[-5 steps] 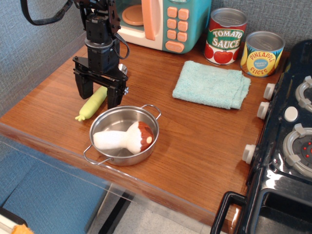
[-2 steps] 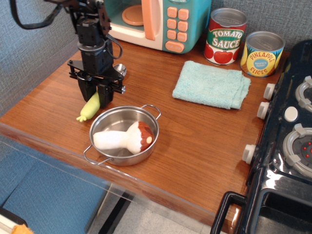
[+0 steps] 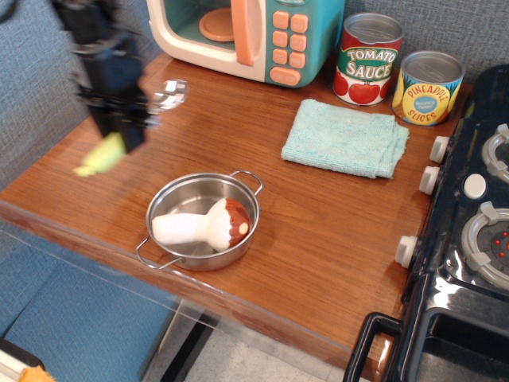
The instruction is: Place the spoon on the far edge of the table.
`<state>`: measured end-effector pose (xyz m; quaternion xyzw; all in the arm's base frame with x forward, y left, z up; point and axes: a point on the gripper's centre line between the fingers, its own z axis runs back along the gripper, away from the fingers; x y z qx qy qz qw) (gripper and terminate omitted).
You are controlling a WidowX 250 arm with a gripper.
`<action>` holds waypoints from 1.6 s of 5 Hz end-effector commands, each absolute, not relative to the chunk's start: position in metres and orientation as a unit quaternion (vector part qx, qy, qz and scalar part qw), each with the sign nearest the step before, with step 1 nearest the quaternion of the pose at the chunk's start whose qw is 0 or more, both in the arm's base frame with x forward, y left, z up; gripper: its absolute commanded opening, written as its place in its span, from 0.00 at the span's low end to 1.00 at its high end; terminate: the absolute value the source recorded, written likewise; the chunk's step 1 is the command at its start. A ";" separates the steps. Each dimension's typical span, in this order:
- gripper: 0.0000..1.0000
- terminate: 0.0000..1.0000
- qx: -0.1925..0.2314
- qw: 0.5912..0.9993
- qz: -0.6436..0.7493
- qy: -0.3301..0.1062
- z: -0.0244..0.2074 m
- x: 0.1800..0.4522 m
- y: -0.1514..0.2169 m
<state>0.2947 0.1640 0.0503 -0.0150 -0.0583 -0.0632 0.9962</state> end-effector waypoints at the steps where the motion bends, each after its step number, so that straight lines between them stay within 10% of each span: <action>1: 0.00 0.00 0.018 0.996 -0.075 -0.050 0.065 0.278 0.231; 4: 0.00 0.00 0.055 0.995 -0.087 -0.004 0.034 0.280 0.217; 5: 1.00 0.00 0.045 0.996 -0.080 -0.009 0.029 0.280 0.216; 8: 1.00 0.00 0.049 0.994 -0.023 -0.097 0.087 0.260 0.218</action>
